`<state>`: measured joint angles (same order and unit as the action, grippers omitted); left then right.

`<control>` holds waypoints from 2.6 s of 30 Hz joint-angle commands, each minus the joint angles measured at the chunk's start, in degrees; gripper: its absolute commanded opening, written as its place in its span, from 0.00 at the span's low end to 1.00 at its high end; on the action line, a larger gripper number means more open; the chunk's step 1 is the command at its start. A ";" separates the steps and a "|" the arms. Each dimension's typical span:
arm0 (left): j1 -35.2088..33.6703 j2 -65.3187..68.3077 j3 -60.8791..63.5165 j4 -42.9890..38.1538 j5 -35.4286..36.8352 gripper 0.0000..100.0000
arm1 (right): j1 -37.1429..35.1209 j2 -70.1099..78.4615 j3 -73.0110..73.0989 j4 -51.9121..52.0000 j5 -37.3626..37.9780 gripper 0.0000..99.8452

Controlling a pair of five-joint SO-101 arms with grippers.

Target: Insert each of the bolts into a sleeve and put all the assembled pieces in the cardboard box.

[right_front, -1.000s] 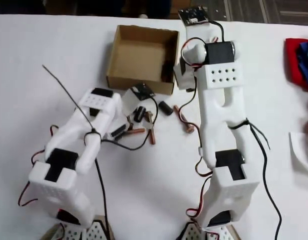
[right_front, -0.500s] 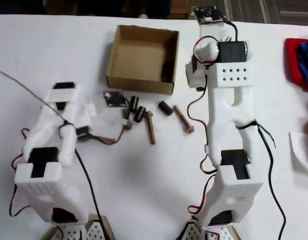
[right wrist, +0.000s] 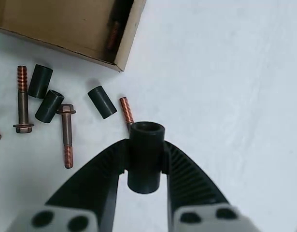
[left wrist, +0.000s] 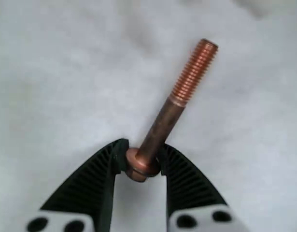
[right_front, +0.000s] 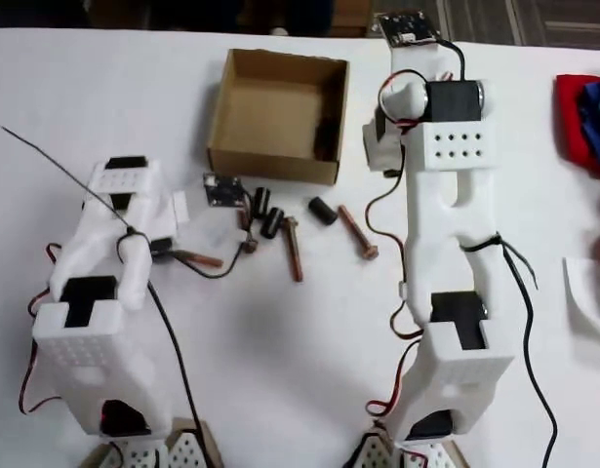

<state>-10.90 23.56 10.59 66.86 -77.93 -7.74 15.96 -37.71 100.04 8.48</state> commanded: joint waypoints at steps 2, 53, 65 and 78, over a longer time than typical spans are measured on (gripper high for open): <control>0.35 0.97 -7.69 -4.31 9.41 0.12 | 0.48 -4.53 -0.18 1.01 0.35 0.02; 6.51 15.30 -33.19 16.00 109.89 0.02 | 0.66 -4.44 -0.18 0.92 0.35 0.02; 6.59 16.00 -40.13 31.65 61.98 0.03 | 2.24 -4.44 -0.18 0.92 0.35 0.02; 6.86 16.09 -36.26 19.96 66.55 0.11 | 2.24 -4.44 -0.18 0.92 0.35 0.02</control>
<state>-4.40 40.00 -25.63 89.19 -11.74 -5.89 15.96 -37.71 100.04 8.48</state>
